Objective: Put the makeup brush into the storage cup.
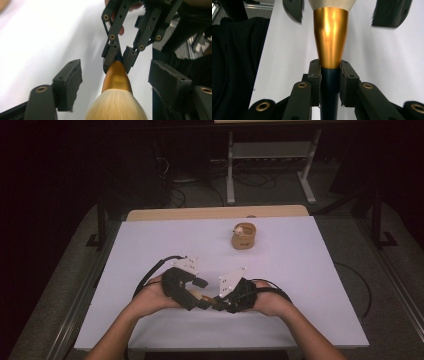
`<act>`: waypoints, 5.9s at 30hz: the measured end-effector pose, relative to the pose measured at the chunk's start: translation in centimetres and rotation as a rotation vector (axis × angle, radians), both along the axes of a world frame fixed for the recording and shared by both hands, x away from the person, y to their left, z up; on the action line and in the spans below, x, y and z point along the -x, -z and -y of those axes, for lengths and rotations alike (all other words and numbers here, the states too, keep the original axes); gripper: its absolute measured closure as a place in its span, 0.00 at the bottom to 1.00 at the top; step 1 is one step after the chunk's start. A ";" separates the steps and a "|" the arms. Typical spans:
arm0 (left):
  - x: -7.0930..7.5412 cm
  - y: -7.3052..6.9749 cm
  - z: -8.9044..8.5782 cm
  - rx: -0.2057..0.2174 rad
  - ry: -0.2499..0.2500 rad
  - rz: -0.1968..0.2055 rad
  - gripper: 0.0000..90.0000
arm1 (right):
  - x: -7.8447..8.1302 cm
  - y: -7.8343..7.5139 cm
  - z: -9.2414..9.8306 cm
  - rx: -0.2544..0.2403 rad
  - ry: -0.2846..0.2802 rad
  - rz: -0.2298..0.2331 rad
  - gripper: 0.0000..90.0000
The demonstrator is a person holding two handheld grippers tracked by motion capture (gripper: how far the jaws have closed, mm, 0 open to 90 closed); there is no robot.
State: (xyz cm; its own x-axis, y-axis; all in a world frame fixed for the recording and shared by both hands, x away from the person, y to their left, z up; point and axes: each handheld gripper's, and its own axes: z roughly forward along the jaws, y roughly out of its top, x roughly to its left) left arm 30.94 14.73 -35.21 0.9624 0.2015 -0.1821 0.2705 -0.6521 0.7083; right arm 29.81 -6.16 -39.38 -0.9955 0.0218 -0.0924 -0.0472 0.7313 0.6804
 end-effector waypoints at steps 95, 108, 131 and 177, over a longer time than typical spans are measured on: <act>-0.1 1.4 -2.7 0.521 -0.213 0.094 0.40 | -0.2 -1.1 1.4 -0.528 0.326 -0.119 0.81; -0.1 1.3 -2.5 0.531 -0.218 0.092 0.54 | -0.1 -1.1 1.0 -0.524 0.320 -0.110 0.81; -0.1 1.3 -2.4 0.535 -0.235 0.063 0.68 | 0.1 -1.1 0.8 -0.531 0.310 -0.105 0.81; -0.2 -0.7 -1.8 0.261 -0.156 0.095 0.69 | 0.1 0.2 0.3 -0.489 0.285 -0.140 0.63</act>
State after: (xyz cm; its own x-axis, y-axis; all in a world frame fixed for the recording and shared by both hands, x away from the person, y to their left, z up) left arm 31.13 16.53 -34.52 0.9389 0.3061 -0.1575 0.2773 -0.4013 0.8730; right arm 29.75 -6.42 -39.62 -0.9462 0.2975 0.1276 0.2200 0.3015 0.9277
